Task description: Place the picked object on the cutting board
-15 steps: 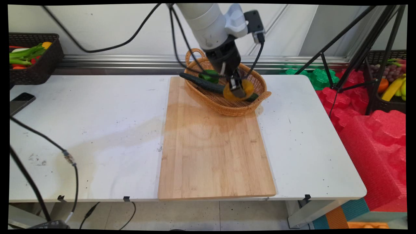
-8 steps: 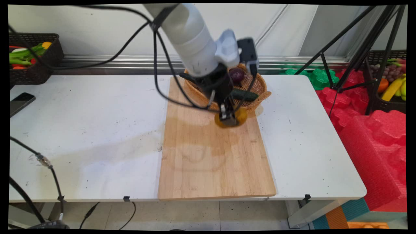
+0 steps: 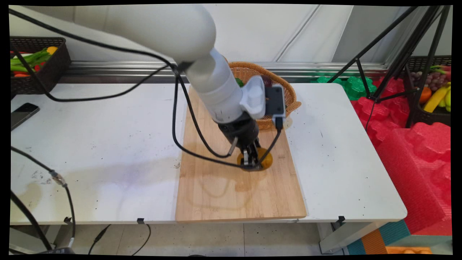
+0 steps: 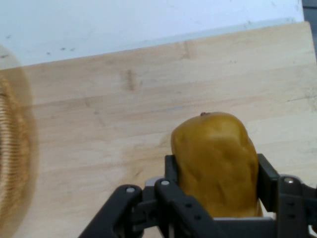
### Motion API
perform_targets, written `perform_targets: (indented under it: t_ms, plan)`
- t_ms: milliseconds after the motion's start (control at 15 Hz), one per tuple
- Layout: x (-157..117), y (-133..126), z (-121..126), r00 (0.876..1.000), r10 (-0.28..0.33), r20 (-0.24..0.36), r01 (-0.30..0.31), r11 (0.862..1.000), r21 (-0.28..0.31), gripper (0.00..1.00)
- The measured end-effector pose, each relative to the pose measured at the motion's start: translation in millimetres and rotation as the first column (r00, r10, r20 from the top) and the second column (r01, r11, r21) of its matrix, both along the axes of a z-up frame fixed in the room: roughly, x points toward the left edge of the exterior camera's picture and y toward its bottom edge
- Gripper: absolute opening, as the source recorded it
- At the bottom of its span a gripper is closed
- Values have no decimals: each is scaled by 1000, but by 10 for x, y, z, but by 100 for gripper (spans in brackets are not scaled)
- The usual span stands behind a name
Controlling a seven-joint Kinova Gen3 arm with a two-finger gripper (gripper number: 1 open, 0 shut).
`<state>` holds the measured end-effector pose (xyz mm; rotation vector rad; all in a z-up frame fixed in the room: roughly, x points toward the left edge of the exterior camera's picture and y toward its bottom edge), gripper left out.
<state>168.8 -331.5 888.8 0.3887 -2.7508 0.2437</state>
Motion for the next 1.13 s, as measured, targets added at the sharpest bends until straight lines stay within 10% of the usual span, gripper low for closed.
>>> perform_targets:
  t_ms: [800,867,1133]
  plan:
    - [-179,-96,-710,1000,-21,7,20,1000,16,0]
    - [-184,-100,-734,1000,-19,6,19,1000,17,100]
    - [-193,-106,-777,1000,-13,-1,13,1000,20,100]
